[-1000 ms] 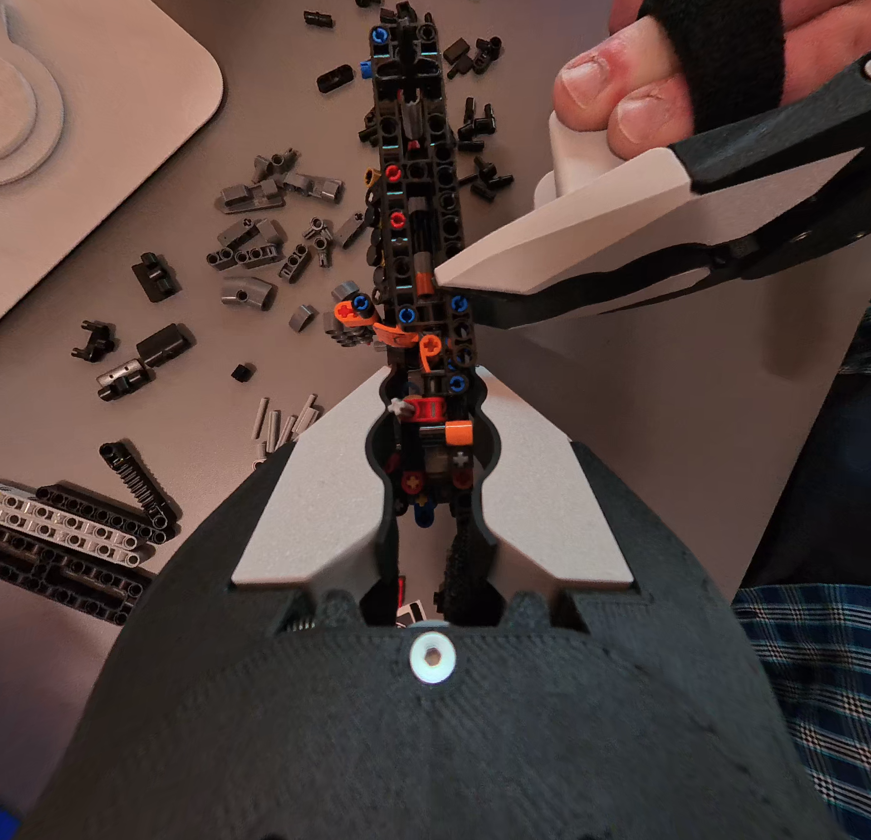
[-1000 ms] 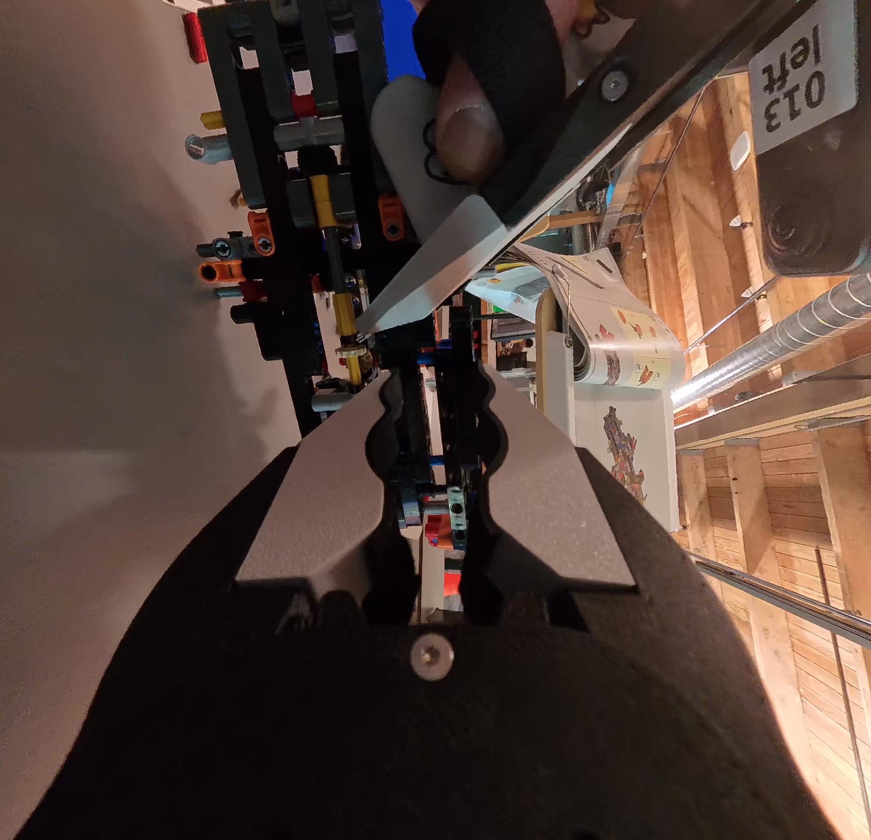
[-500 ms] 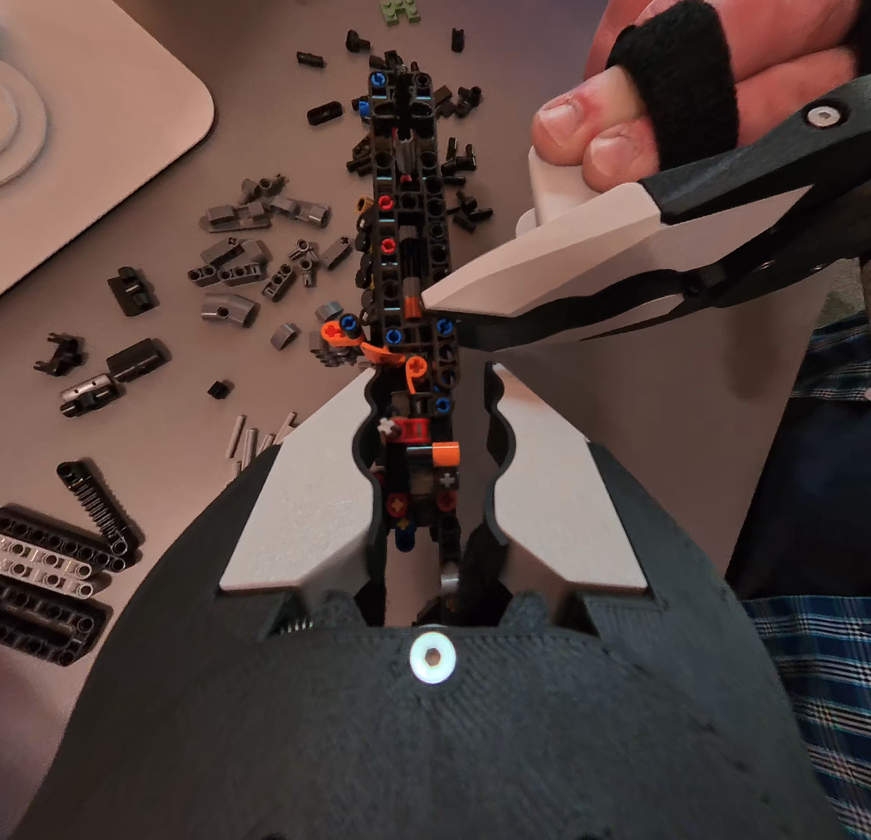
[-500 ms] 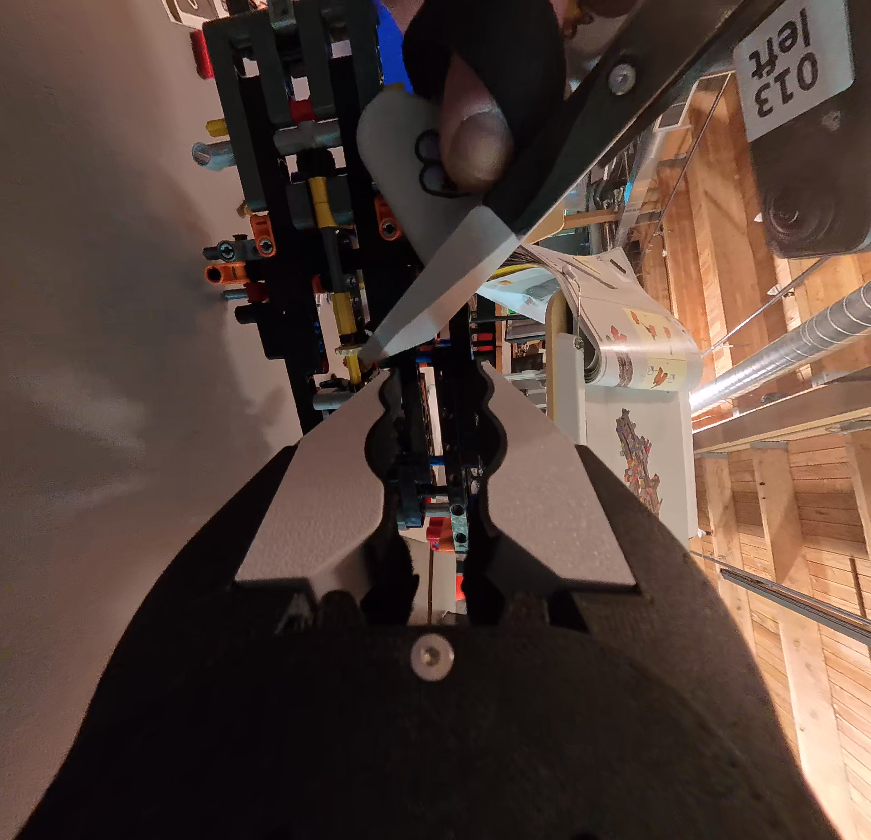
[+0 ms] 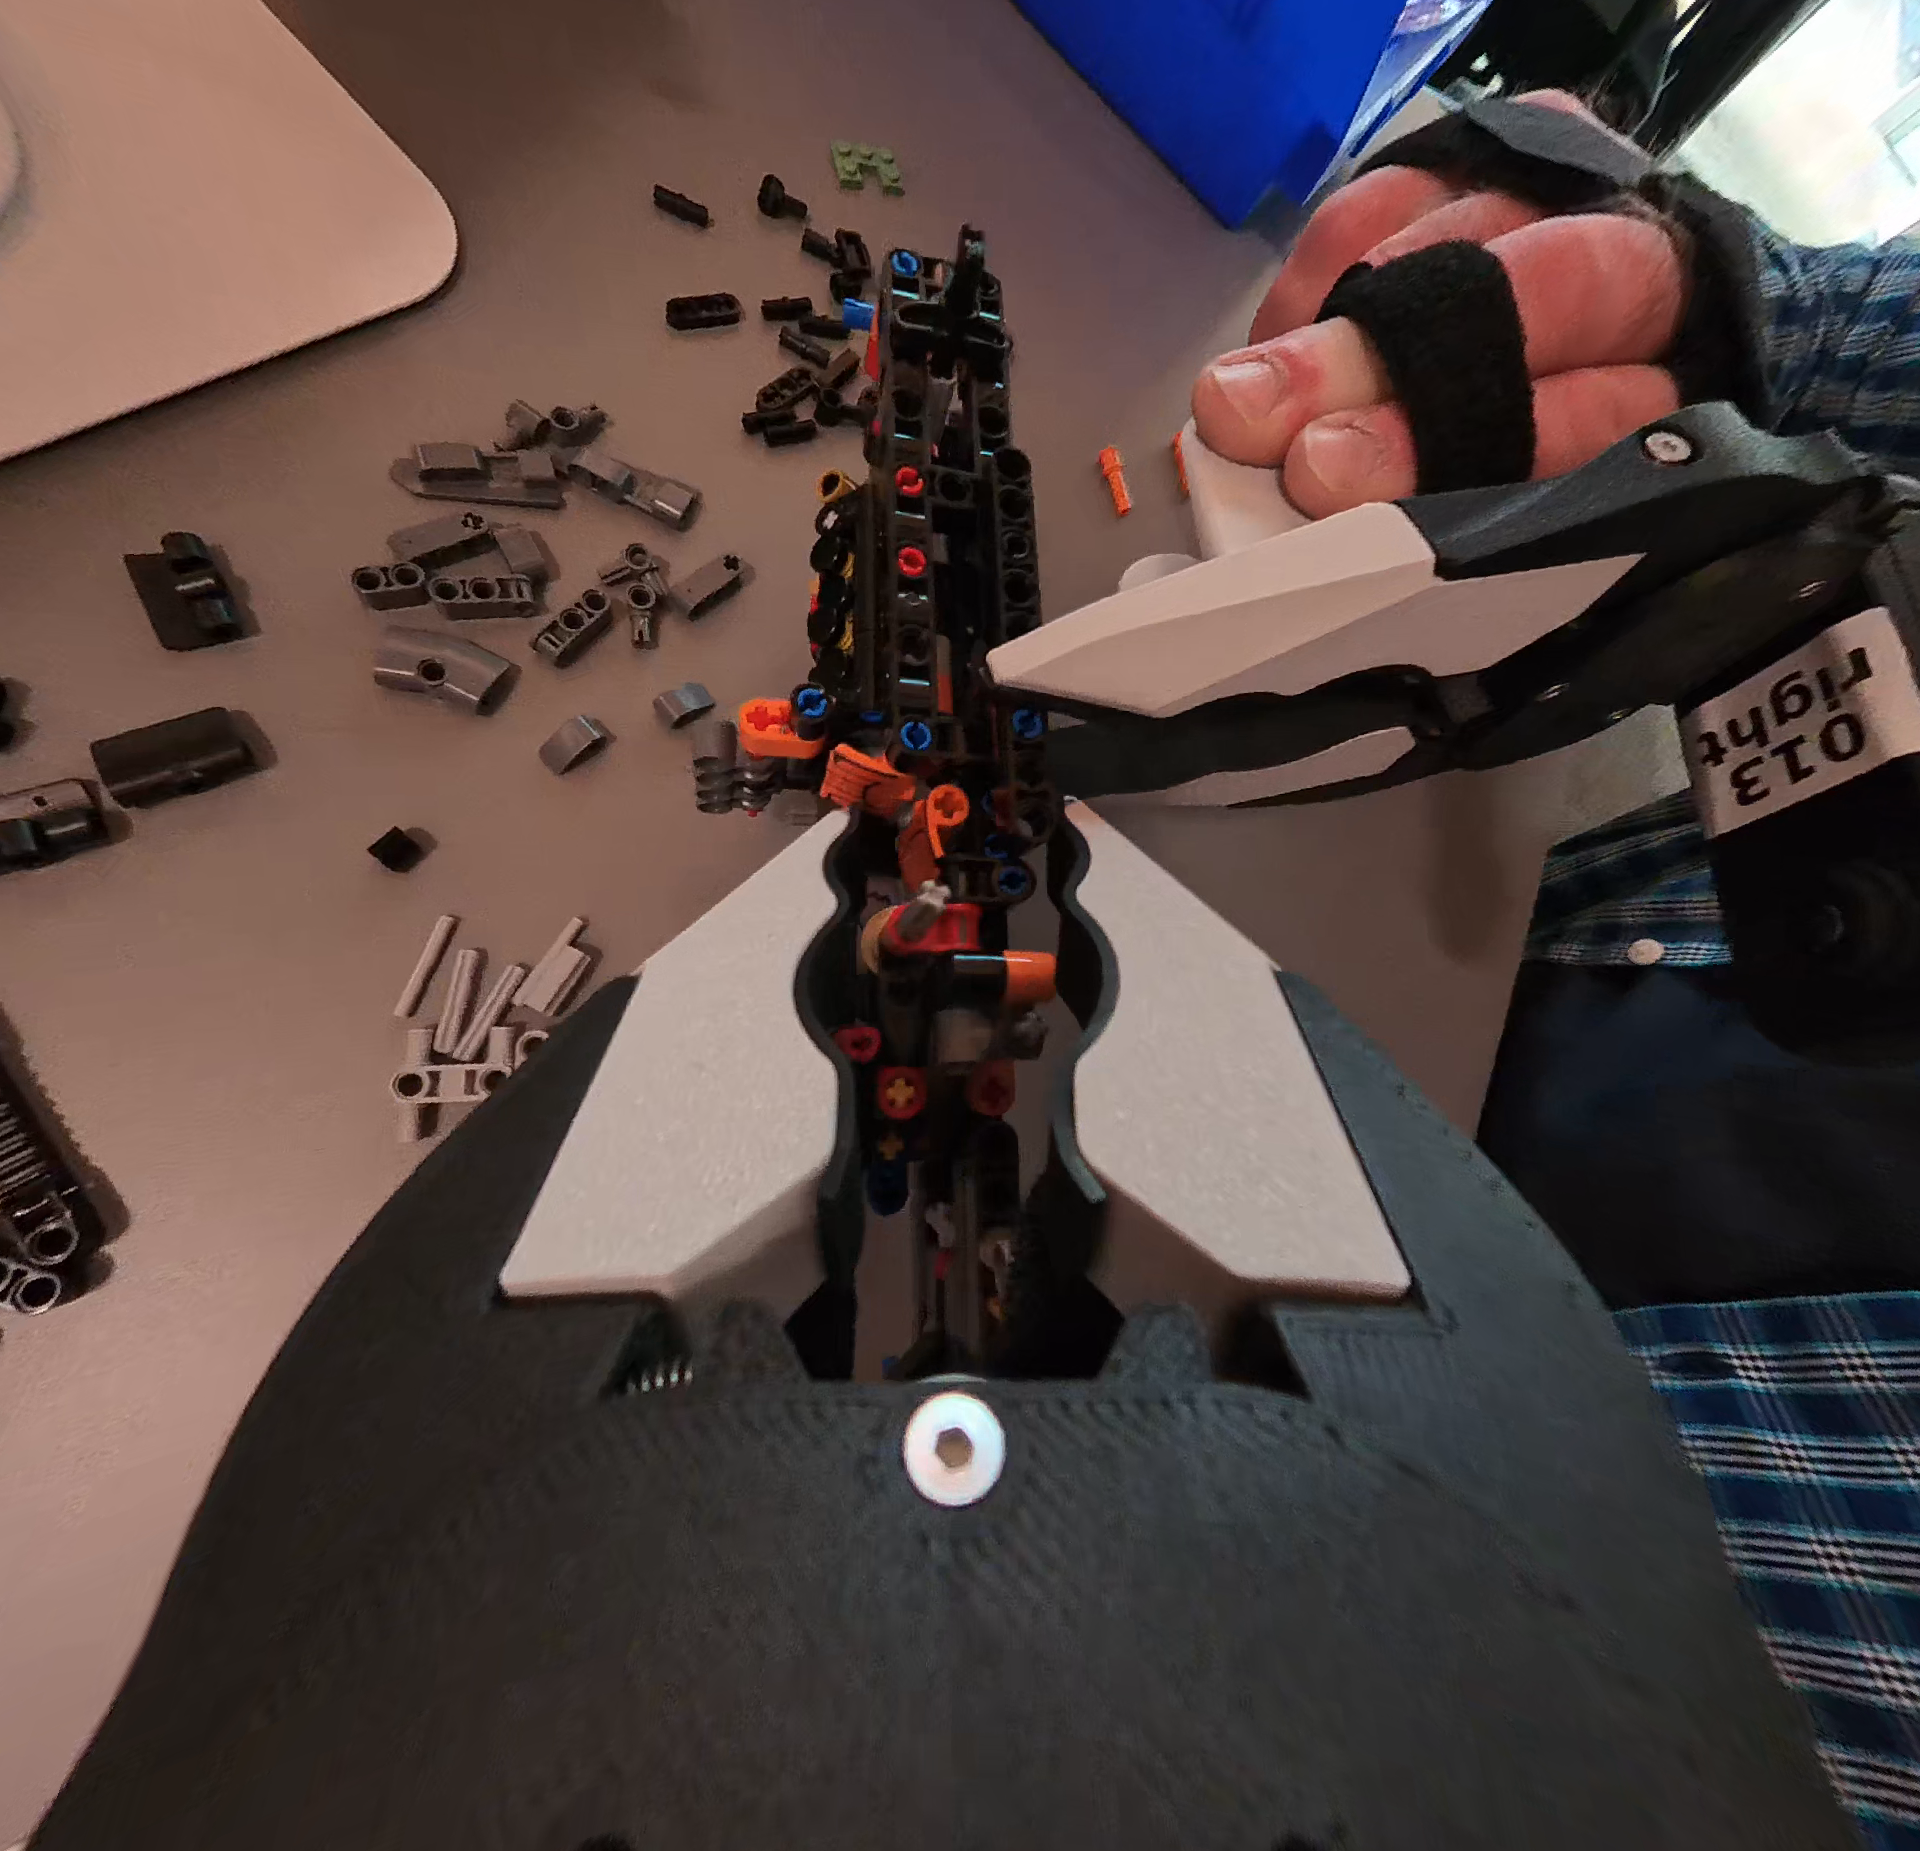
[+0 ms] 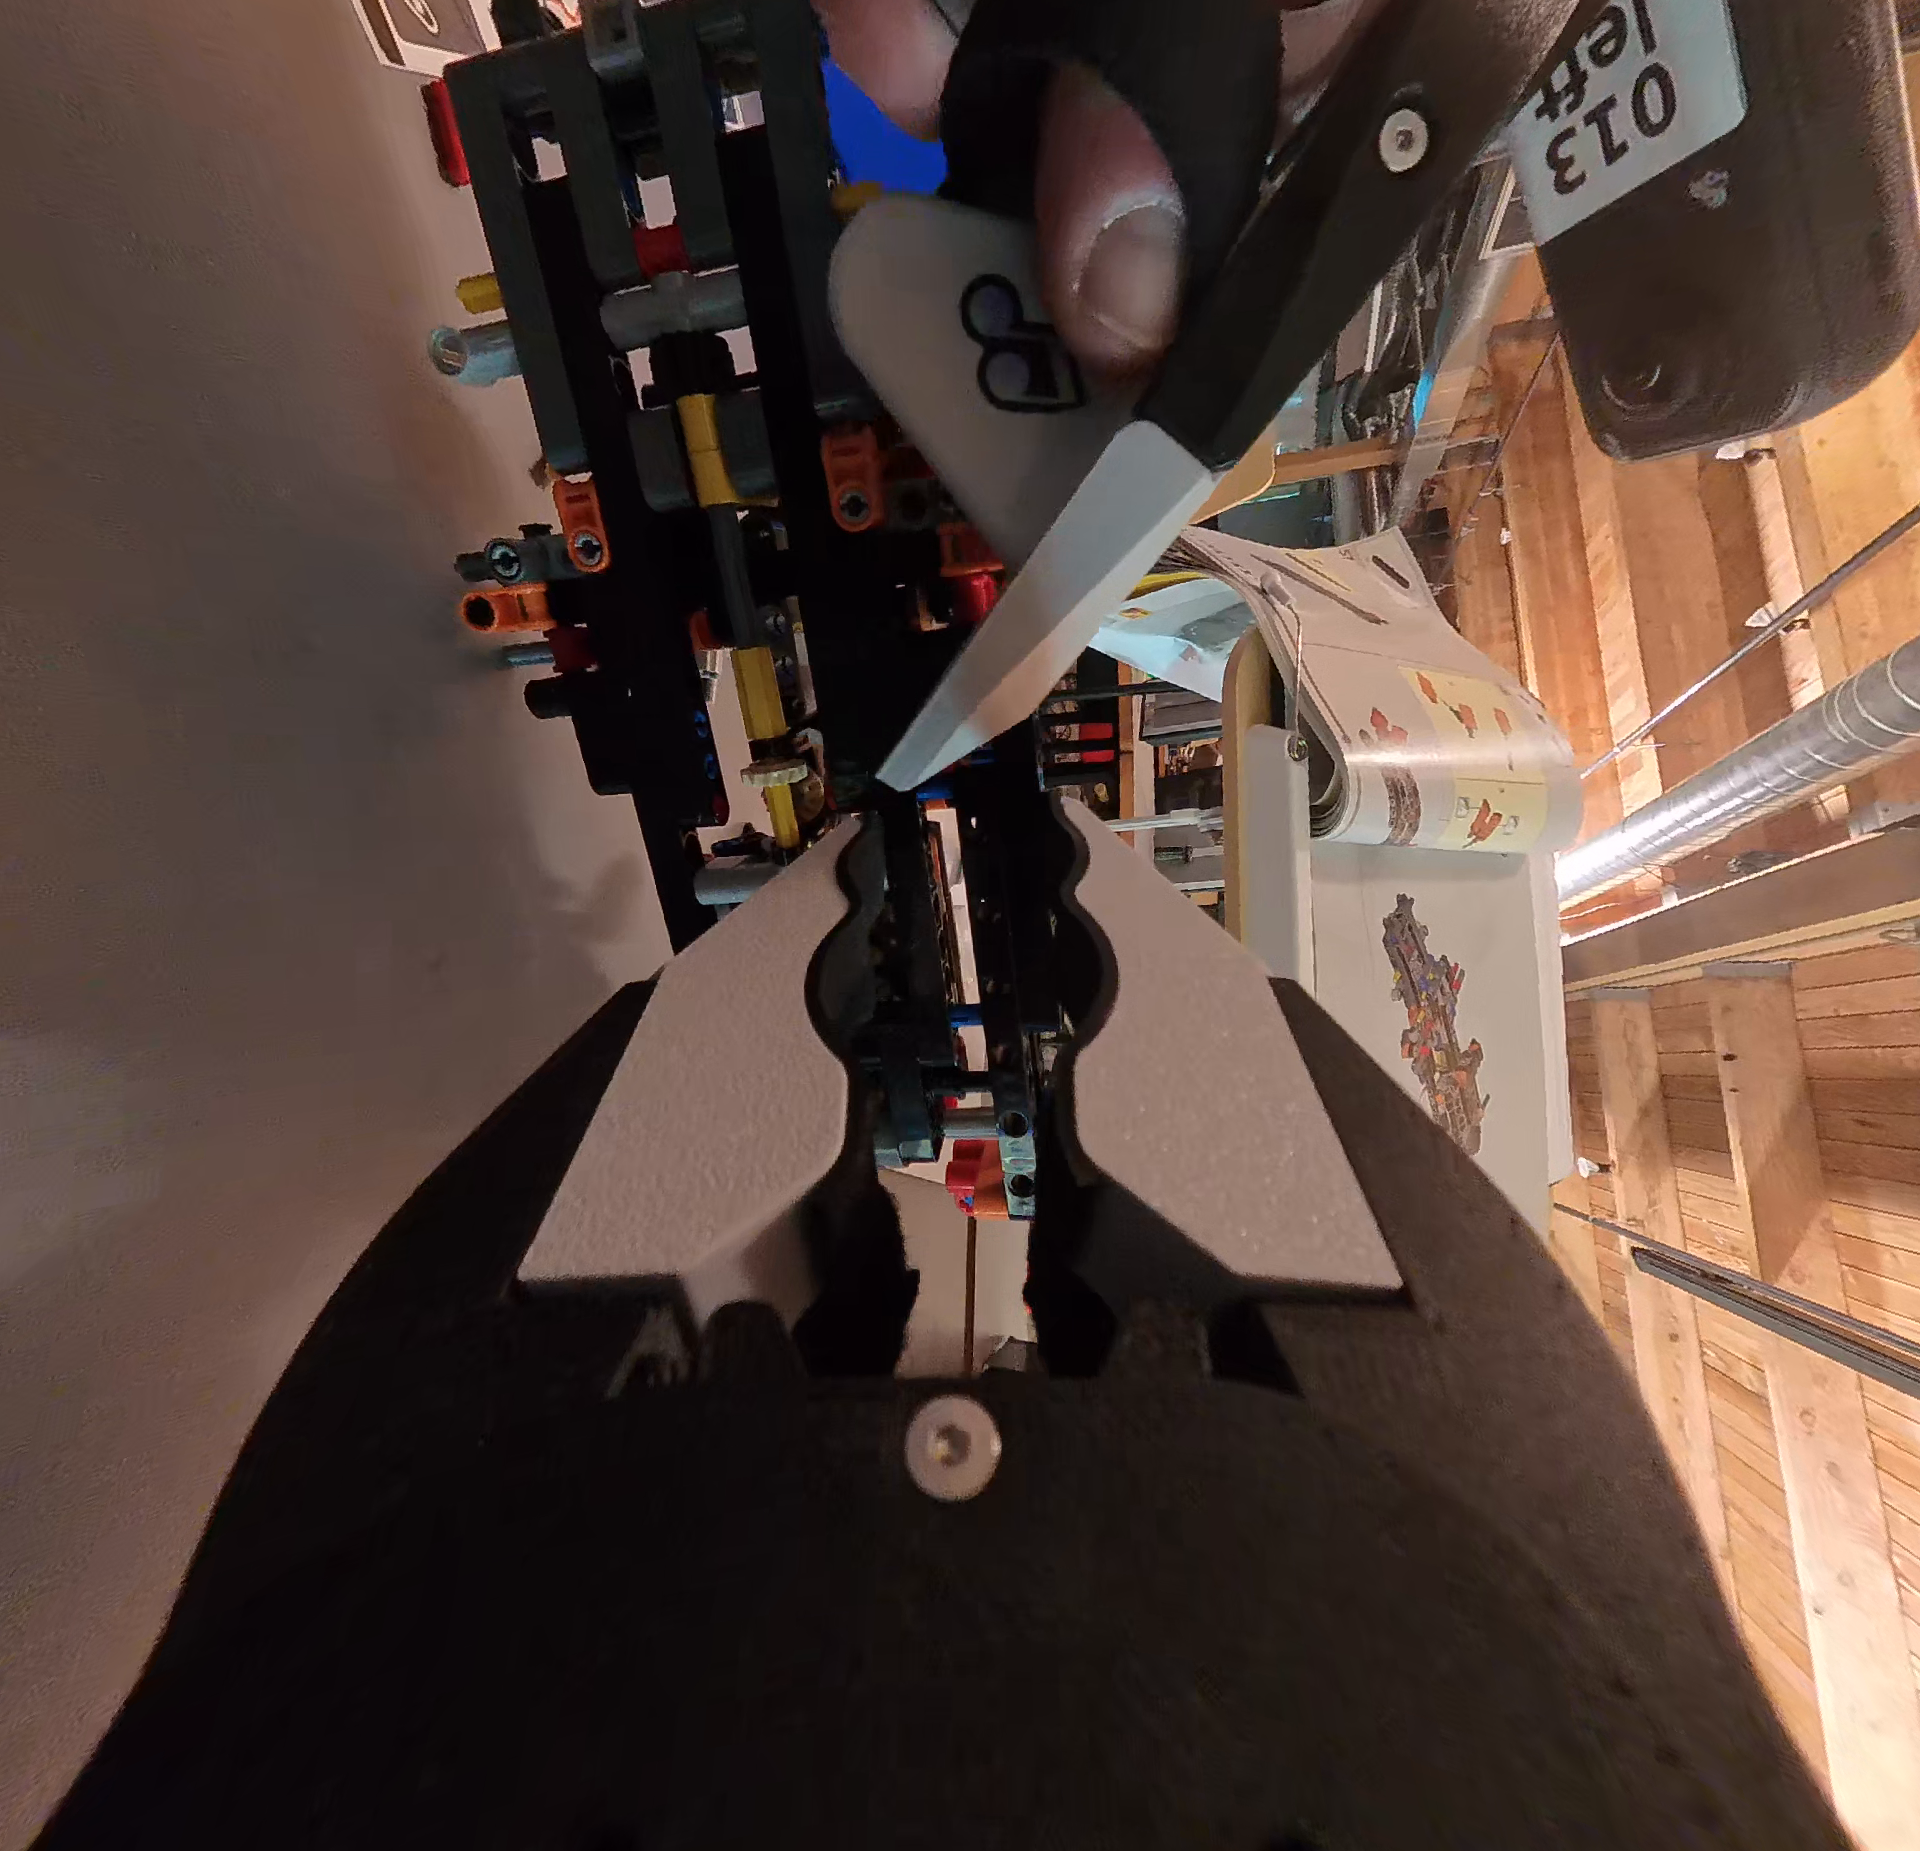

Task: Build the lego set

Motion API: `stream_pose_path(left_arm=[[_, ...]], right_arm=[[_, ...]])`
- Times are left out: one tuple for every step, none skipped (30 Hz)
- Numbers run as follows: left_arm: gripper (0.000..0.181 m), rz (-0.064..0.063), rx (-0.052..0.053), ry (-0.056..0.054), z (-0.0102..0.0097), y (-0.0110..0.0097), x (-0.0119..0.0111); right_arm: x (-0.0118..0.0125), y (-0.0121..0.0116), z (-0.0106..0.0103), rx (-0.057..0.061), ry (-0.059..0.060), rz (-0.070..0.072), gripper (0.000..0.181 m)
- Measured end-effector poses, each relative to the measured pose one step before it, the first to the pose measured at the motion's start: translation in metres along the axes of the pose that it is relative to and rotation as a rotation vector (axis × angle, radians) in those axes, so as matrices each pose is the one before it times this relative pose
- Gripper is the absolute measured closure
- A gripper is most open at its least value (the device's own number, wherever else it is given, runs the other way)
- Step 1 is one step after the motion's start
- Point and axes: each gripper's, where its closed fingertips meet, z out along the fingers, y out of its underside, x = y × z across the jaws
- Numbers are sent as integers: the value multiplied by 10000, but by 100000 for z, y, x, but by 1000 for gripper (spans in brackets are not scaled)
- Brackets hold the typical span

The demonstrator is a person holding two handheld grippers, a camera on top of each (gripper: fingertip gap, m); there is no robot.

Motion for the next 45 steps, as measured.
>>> stream_pose_path(left_arm=[[148,-74,67,75,-83,-84,29],[149,-26,73,-35,17,-61,-65],[149,62,24,-92,12,-11,-53],[150,-11,-21,-31,-24,-8,-12],[150,-12,-14,-2,7,5,7],[151,41,15,-13,-10,-8,1],[151,11,12,25,-12,15,27],[152,-21,20,44,8,12,61],[153,-4,32,4,16,-10,9],[153,8,-9,17,-16,29,6],[155,64,-78,90,-11,81,133],[156,15,-52,31,8,10,71],[156,38,-25,-65,11,-25,-73],[157,115,-62,-111,-37,13,-78],[158,54,-39,-9,-3,3,11],[158,-45,11,68,5,-30,3],[158,13,-26,50,-24,26,-30],[158,-4,-34,35,5,7,24],[157,-37,-34,54,15,-3,45],[157,-13,-50,67,1,36,45],[157,33,-17,10,-24,5,-11],[157,-26,3,29,3,2,18],[157,-14,-12,46,-9,29,42],[157,28,-29,26,-29,50,21],[157,-18,-35,48,-35,38,14],[157,-30,-9,55,-1,5,-17],[157,-10,-11,51,6,-15,-9],[157,21,-44,56,22,-12,21],[157,23,-71,74,36,35,90],[158,15,-64,42,63,20,54],[158,39,-25,-10,30,-13,-19],[158,41,-35,-1,-7,15,-7],[158,23,-35,2,1,11,-11],[158,-14,-6,18,-16,-6,-39],[158,-20,6,52,-10,0,-2],[158,25,-26,14,5,20,13],[158,23,-46,-2,14,21,12],[158,9,-35,14,-1,23,8],[158,21,-19,20,-13,28,-12],[158,0,-9,-1,-5,2,-18],[158,1,-9,-35,-4,-16,-68],[158,29,-24,-30,-16,21,-56],[157,52,-41,-10,-35,37,-14],[158,13,-18,-31,-12,13,-45],[158,33,-22,-30,8,-6,-5]], right_arm=[[10,14,47,-43,-54,101,153],[26,41,53,-34,-29,50,154],[32,23,39,-14,1,-27,154],[12,5,19,-33,-1,13,153],[13,-6,4,-28,-1,-11,154],[-46,-6,-15,-10,-13,30,154],[-19,-24,-16,-1,-44,62,154],[5,17,-19,-9,-40,30,153],[9,13,-1,-20,12,11,153],[-7,-27,9,-18,104,-105,153],[8,-40,28,-10,107,-85,154],[39,4,44,-36,76,2,154],[27,22,52,32,53,96,154],[29,-1,2,14,-48,75,154],[28,-8,-27,-48,-72,65,154],[10,21,23,-14,10,32,154],[18,6,16,23,-18,-33,154],[23,20,-26,-8,-126,72,153],[17,0,-34,11,-81,76,153],[-36,-36,-58,45,37,-21,153],[-20,-31,-11,3,33,-9,153],[6,-20,-37,6,-15,-13,153],[1,-67,-8,36,-44,14,153],[-32,-58,-13,36,-52,30,153],[-13,-20,12,16,-62,-28,153],[-3,39,21,-15,-108,-57,152],[-41,23,-32,-20,-216,16,151],[-127,-105,-113,45,-309,150,149],[-116,-177,-95,123,-265,206,148],[-50,15,-30,24,-128,15,147],[135,56,-62,-33,51,-202,152],[44,17,-46,-27,-35,-59,153],[-19,7,33,-11,-92,177,153],[-3,1,23,36,-66,98,153],[-6,8,2,47,-58,1,153],[-15,-7,-17,8,-59,67,153],[-13,-16,-10,-30,-13,-8,153],[-19,-15,8,-10,43,-114,153],[-24,-13,3,22,44,-52,154],[8,19,33,-8,83,-42,154],[10,30,44,-48,134,-142,154],[-3,-24,32,-1,90,-43,154],[-4,-29,30,74,56,101,155],[9,11,37,52,30,65,154],[-4,-5,-11,3,10,-12,155]])
